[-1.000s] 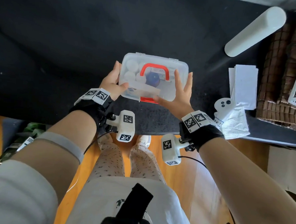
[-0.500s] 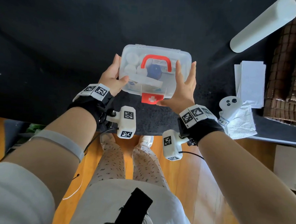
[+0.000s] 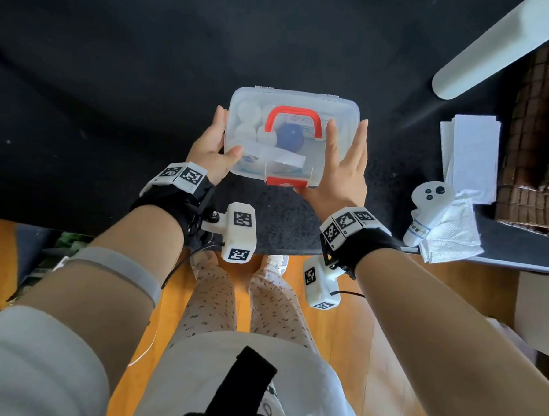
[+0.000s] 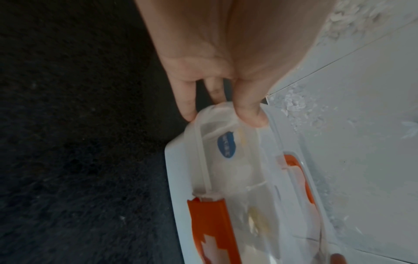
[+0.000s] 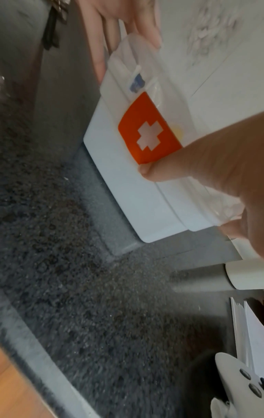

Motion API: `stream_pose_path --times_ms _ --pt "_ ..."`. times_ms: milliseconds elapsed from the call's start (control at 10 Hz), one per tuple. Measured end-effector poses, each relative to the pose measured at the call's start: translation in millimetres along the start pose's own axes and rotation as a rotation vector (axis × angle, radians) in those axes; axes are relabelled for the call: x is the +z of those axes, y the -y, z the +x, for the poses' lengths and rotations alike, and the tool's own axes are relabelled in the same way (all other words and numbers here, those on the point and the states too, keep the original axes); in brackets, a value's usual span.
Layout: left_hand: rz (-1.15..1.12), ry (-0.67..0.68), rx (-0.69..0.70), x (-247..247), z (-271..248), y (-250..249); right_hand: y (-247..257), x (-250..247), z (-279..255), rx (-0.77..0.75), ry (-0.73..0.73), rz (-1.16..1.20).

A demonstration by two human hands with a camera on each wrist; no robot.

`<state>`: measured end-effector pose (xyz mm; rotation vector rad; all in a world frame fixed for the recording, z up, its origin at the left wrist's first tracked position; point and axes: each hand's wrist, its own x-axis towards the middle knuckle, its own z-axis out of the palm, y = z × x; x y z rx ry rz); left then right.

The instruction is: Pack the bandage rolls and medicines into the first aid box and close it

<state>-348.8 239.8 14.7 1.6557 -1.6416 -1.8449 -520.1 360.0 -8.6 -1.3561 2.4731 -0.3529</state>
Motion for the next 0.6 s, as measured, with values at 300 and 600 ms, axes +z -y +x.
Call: stream_pose_path --times_ms 300,600 --pt "0.138 -0.026 -0.071 -2 2 -15 9 -18 4 0.104 0.200 0.066" --pt "0.437 0.057 -0.092 -24 -32 -85 51 -113 30 0.260 0.669 -0.001"
